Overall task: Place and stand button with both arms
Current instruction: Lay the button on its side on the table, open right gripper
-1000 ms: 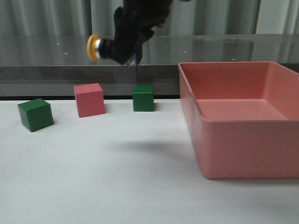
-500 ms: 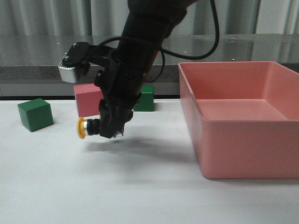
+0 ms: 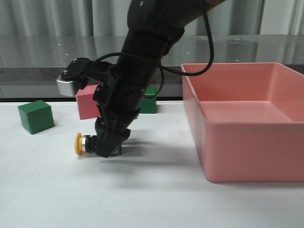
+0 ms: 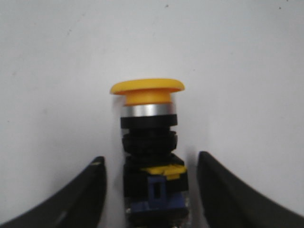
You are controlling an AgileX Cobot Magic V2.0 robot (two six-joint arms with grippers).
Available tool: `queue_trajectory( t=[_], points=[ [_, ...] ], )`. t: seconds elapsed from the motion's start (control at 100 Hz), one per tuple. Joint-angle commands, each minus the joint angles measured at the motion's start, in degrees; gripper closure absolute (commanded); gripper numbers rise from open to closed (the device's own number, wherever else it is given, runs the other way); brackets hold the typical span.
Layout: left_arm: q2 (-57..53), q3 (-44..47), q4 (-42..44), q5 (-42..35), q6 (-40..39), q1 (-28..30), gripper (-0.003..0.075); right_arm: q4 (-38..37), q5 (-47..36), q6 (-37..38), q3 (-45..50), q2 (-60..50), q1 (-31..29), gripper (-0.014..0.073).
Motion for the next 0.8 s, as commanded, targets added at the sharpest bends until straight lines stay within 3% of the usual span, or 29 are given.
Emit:
queue_trajectory(
  t=[0.0,0.03,0.21,0.34,0.45,0.61,0.79],
  points=[
    [-1.80,2.62,-0.12,-4.81,-0.33,0.19,0.0740,1.46,-1.44,-0.61,-1.79,-3.75,0.02,-0.0026],
    [-1.80,2.62,-0.12,-4.81,-0.33,0.19,0.0740,1.46,-1.44,-0.56,-1.95,-3.92,0.02,-0.0058],
    [-1.80,2.62,-0.12,-4.81,-0.33,0.19,0.0740,1.40,1.68,2.62,-4.49,-7.29,-0.22,-0.0024],
    [-1.80,2.62,-0.12,-4.81,-0.33,0.19,0.0740,0.80,6.05,9.10,-6.80,-13.25,-1.48,0.0011],
    [-1.80,2.62,-0.12,-4.81,-0.33,0.19,0.0740,0.69,8.69,15.19,-7.04,-19.62,-4.37,0.0202],
    [-1.80,2.62,-0.12,-4.81,-0.33,0.19,0.0740,0.69,14.97,23.39,-6.98,-27.77,-11.75,0.0683],
    [-1.80,2.62,-0.12,-4.81,-0.33,0.19,0.0740,0.69,20.36,33.21,-6.71,-34.78,-21.10,0.0670]
  ],
)
